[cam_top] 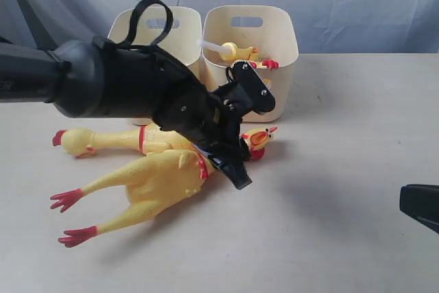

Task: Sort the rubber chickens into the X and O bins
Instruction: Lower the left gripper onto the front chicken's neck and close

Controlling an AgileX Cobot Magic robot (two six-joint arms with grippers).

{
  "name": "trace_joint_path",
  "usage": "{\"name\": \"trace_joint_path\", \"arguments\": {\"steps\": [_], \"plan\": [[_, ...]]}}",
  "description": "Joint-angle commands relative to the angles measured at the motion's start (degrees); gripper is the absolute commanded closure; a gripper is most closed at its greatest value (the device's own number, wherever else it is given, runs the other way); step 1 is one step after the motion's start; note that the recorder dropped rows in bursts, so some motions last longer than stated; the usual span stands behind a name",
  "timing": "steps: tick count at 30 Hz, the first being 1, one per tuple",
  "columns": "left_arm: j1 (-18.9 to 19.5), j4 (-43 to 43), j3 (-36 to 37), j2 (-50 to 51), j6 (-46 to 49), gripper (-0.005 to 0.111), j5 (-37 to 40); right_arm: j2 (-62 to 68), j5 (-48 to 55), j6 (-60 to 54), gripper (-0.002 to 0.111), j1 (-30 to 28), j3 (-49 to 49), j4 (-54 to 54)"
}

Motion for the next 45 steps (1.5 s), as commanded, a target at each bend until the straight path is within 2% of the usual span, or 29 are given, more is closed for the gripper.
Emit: {"name": "trace_joint_path", "arguments": {"steps": [1, 14, 19, 21, 23, 33, 36, 41, 45], "plan": [[-0.25, 2.37, -1.34, 3.27, 0.28, 0.06, 0.97, -0.36, -0.25, -0.12, 0.109, -0.25, 0.28, 0.03], [-0.25, 4.83, -2.52, 9.17, 0.17, 0.06, 0.12, -0.36, -0.25, -0.12, 0.109, -0.25, 0.28, 0.03], [-0.25, 7.32, -4.33, 8.29, -0.18, 0.06, 4.4, -0.36, -0.25, -0.12, 0.109, -0.25, 0.28, 0.03], [-0.13, 12.41, -5.58, 7.43, -7.51, 0.06, 4.43, -0.36, -0.25, -0.12, 0.109, -0.25, 0.28, 0.03], [-0.12, 13.56, -5.96, 7.43, -8.93, 0.06, 3.4, -0.36, -0.25, -0.12, 0.109, -0.25, 0.28, 0.03], [-0.12, 11.36, -6.54, 10.08, -8.93, 0.06, 4.12, -0.36, -0.25, -0.12, 0.109, -0.25, 0.28, 0.03], [-0.12, 11.01, -6.54, 10.08, -8.93, 0.065, 4.68, -0.36, -0.25, -0.12, 0.109, -0.25, 0.28, 0.03], [-0.12, 11.01, -6.54, 10.08, -8.93, 0.087, 7.48, -0.36, -0.25, -0.12, 0.109, -0.25, 0.28, 0.03], [-0.12, 11.44, -6.54, 10.08, -8.93, 0.099, 8.68, -0.36, -0.25, -0.12, 0.109, -0.25, 0.28, 0.03]]}}
